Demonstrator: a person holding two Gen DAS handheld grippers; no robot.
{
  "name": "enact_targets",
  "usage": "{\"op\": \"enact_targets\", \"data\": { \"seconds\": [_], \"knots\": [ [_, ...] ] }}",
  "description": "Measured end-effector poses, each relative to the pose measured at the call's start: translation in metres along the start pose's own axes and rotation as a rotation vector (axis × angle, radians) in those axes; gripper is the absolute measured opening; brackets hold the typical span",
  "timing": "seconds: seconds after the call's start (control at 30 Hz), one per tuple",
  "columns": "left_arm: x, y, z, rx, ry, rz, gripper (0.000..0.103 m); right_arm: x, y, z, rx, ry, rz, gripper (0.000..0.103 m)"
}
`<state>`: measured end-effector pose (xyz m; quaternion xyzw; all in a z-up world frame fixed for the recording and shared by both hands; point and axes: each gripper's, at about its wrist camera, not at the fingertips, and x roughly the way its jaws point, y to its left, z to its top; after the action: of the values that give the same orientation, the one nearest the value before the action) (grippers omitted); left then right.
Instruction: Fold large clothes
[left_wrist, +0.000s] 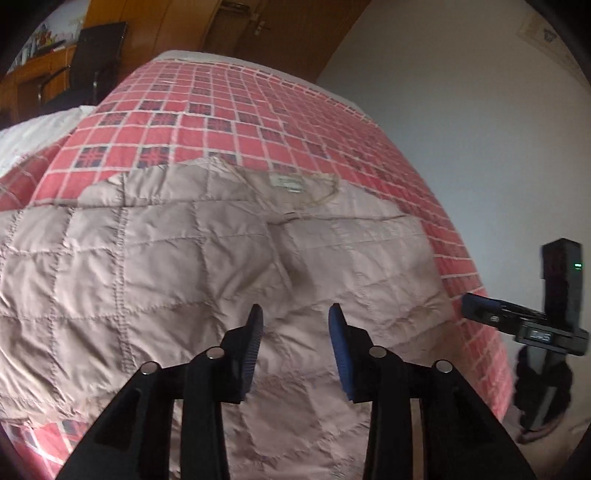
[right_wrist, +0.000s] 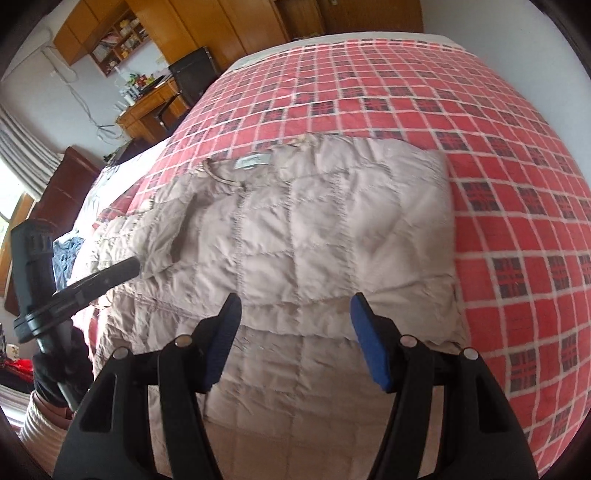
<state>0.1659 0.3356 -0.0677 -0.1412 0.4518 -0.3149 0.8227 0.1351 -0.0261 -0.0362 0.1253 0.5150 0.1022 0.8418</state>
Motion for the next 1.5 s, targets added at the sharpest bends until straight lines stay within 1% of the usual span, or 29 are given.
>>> {"op": "enact_targets", "data": {
  "seconds": [0.03, 0.1, 0.2, 0.23, 0.33, 0.4, 0.47, 0.5, 0.57, 0.6, 0.63, 0.67, 0.73, 0.83, 0.93, 1.0, 1.1, 1.17, 1.2, 1.27, 1.33, 1.43, 1.5],
  "knots": [
    [-0.019, 0.001, 0.001, 0.012, -0.035, 0.000, 0.046, 0.003, 0.005, 0.004, -0.004, 0.006, 0.023, 0.061],
    [-0.044, 0.008, 0.002, 0.019, -0.100, 0.070, 0.057, 0.012, 0.019, 0.014, -0.017, 0.027, 0.088, 0.061],
    [-0.071, 0.037, 0.005, -0.032, -0.161, 0.207, 0.057, 0.036, 0.047, 0.029, -0.054, 0.071, 0.149, 0.061],
    [-0.078, 0.047, 0.008, -0.057, -0.173, 0.242, 0.057, 0.045, 0.056, 0.033, -0.063, 0.090, 0.170, 0.061],
    [-0.099, 0.079, 0.005, -0.148, -0.197, 0.305, 0.057, 0.078, 0.075, 0.044, -0.038, 0.171, 0.252, 0.061],
    [-0.109, 0.092, 0.001, -0.175, -0.204, 0.354, 0.057, 0.102, 0.087, 0.051, -0.012, 0.225, 0.302, 0.059],
    [-0.117, 0.103, -0.003, -0.196, -0.212, 0.380, 0.057, 0.119, 0.098, 0.053, -0.010, 0.256, 0.322, 0.059],
    [-0.119, 0.107, -0.005, -0.206, -0.216, 0.390, 0.057, 0.129, 0.105, 0.055, -0.009, 0.278, 0.332, 0.056],
    [-0.124, 0.115, -0.005, -0.220, -0.217, 0.406, 0.057, 0.146, 0.111, 0.057, 0.007, 0.321, 0.354, 0.042],
    [-0.125, 0.117, -0.005, -0.225, -0.218, 0.410, 0.057, 0.153, 0.114, 0.056, 0.015, 0.339, 0.365, 0.028],
    [-0.127, 0.118, -0.006, -0.231, -0.222, 0.412, 0.057, 0.157, 0.116, 0.056, 0.019, 0.348, 0.375, 0.021],
    [-0.126, 0.119, -0.005, -0.234, -0.224, 0.410, 0.057, 0.158, 0.117, 0.056, 0.023, 0.349, 0.394, 0.011],
    [-0.127, 0.118, -0.004, -0.230, -0.226, 0.413, 0.057, 0.147, 0.114, 0.059, 0.025, 0.316, 0.418, 0.008],
    [-0.126, 0.110, -0.001, -0.198, -0.227, 0.421, 0.057, 0.112, 0.101, 0.066, 0.009, 0.233, 0.399, 0.008],
    [-0.118, 0.101, 0.005, -0.173, -0.223, 0.399, 0.057, 0.065, 0.074, 0.072, 0.010, 0.135, 0.367, 0.008],
    [-0.108, 0.094, 0.010, -0.152, -0.211, 0.384, 0.057, 0.042, 0.052, 0.074, 0.029, 0.092, 0.351, 0.007],
    [-0.087, 0.080, 0.017, -0.114, -0.180, 0.371, 0.057, 0.015, 0.017, 0.072, 0.060, 0.043, 0.286, 0.008],
    [-0.070, 0.072, 0.020, -0.089, -0.153, 0.362, 0.058, 0.003, -0.005, 0.069, 0.089, 0.020, 0.256, 0.008],
    [-0.062, 0.068, 0.021, -0.076, -0.138, 0.359, 0.058, -0.003, -0.020, 0.066, 0.112, 0.009, 0.226, 0.008],
    [-0.045, 0.060, 0.022, -0.046, -0.104, 0.368, 0.058, -0.004, -0.038, 0.059, 0.140, -0.001, 0.193, 0.007],
    [-0.024, 0.055, 0.022, -0.016, -0.051, 0.413, 0.058, 0.005, -0.049, 0.052, 0.165, 0.018, 0.166, 0.008],
    [0.003, 0.057, 0.017, 0.005, 0.013, 0.450, 0.058, 0.031, -0.063, 0.035, 0.190, 0.086, 0.101, 0.008],
    [0.017, 0.063, 0.014, 0.008, 0.050, 0.474, 0.058, 0.049, -0.065, 0.024, 0.195, 0.125, 0.078, 0.009]
  ]
}}
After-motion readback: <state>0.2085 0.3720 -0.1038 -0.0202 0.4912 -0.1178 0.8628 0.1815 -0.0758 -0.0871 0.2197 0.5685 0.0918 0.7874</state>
